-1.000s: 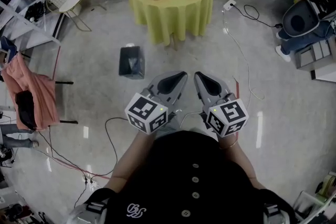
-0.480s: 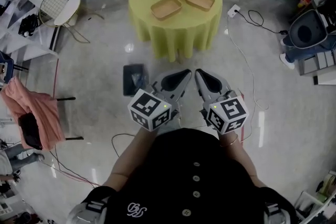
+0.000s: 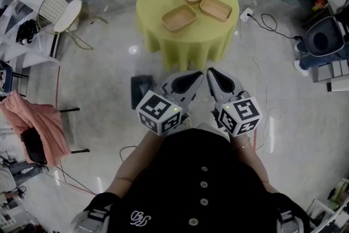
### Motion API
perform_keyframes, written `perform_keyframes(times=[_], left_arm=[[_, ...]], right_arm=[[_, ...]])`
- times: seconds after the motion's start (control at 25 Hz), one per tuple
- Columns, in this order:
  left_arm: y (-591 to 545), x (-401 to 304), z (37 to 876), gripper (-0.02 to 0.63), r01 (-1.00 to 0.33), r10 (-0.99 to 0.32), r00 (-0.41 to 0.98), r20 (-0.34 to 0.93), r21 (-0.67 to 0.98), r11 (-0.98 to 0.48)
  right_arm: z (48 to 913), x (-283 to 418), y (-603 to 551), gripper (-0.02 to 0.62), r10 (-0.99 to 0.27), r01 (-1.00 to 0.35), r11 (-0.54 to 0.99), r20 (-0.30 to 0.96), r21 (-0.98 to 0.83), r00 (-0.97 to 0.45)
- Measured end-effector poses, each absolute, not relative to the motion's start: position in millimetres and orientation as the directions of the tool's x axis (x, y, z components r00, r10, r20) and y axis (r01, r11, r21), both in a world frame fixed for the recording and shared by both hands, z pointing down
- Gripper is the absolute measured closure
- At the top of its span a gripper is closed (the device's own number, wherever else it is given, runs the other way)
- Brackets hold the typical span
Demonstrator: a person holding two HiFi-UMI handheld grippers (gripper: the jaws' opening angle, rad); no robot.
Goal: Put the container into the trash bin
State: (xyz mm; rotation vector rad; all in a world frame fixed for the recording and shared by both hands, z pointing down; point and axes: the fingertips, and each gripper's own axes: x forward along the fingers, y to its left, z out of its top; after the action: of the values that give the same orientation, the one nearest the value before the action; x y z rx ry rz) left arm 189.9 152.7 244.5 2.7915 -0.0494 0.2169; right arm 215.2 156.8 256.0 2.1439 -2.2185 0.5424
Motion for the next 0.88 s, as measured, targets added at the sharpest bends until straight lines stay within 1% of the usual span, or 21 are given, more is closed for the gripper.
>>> perform_keyframes(times=[0.36,0.48,0.6,0.88], left_arm=[[125.2,196.1,250.4,0.591,-0.072,-0.018,0.988,0.152,0.356,-0.932],[111.8,199.8,255.3,0.591,-0.094,-0.037,0.987,0.155,0.375,-0.922],[98.5,205.6,258.0,0.591,-0.111,-0.055,0.986,0.156,0.382,-0.918],[55.6,239.5,264.9,0.591,-0.141,-0.084,0.984,0.159,0.393,-0.909]], right_arm=[[262.0,227.9,133.6,0.592,-0.962,-0.972,-0.029,0.271,-0.232,-0.036],[266.6,239.8,126.5,0.592,-0.959,-0.972,-0.044,0.283,-0.232,-0.024],[266.0,257.7,116.4,0.592,-0.963,-0.970,-0.061,0.270,-0.234,-0.004],[267.5,289.9,67.8,0.592,-0.960,-0.973,-0.008,0.273,-0.231,-0.057]])
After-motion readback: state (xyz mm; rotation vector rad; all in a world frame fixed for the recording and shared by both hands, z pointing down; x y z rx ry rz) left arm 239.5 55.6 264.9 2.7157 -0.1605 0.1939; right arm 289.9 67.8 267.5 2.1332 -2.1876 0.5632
